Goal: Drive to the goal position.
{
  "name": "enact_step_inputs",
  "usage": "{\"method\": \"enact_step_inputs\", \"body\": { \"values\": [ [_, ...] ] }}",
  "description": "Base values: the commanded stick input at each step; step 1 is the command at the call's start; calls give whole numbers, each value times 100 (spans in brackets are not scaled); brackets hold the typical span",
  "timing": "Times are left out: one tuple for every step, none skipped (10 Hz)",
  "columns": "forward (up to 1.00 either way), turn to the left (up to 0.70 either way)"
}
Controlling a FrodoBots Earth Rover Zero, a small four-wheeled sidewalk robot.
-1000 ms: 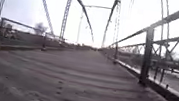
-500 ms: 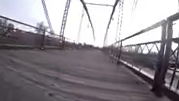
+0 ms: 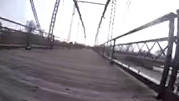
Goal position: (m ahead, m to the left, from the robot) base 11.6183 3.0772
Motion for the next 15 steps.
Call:
{"method": "enact_step_inputs", "body": {
  "values": [
    [100, 0],
    [100, 0],
    [100, 0],
    [100, -17],
    [100, -36],
    [100, -40],
    [100, -40],
    [100, -14],
    [100, -3],
    [100, -2],
    [100, -2],
    [100, -2],
    [100, -2],
    [100, -2],
    [100, -2]
  ]
}}
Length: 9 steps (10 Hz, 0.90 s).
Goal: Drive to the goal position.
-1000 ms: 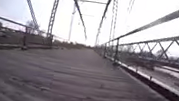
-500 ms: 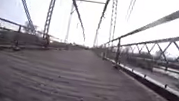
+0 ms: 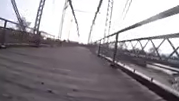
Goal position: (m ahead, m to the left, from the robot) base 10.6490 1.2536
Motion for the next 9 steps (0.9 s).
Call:
{"method": "enact_step_inputs", "body": {
  "values": [
    [100, -2],
    [100, -2],
    [100, -2],
    [100, -2],
    [100, -1],
    [100, 0],
    [100, 0],
    [100, 0],
    [100, 0]
  ]
}}
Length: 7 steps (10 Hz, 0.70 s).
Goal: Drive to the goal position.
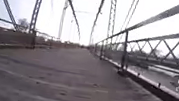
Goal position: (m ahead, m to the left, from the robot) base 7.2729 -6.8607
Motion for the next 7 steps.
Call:
{"method": "enact_step_inputs", "body": {
  "values": [
    [100, 0],
    [100, 0],
    [100, 0],
    [100, 0],
    [100, 0],
    [100, 0],
    [100, 0]
  ]
}}
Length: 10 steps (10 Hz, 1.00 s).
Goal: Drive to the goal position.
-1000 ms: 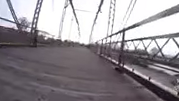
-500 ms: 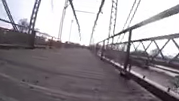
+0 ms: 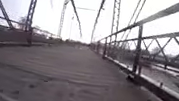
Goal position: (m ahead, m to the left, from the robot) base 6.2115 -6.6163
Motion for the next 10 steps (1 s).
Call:
{"method": "enact_step_inputs", "body": {
  "values": [
    [100, 0],
    [100, 0],
    [100, 0],
    [100, 0],
    [100, 0],
    [100, 0],
    [100, 0],
    [100, 0],
    [100, 0],
    [100, 0]
  ]
}}
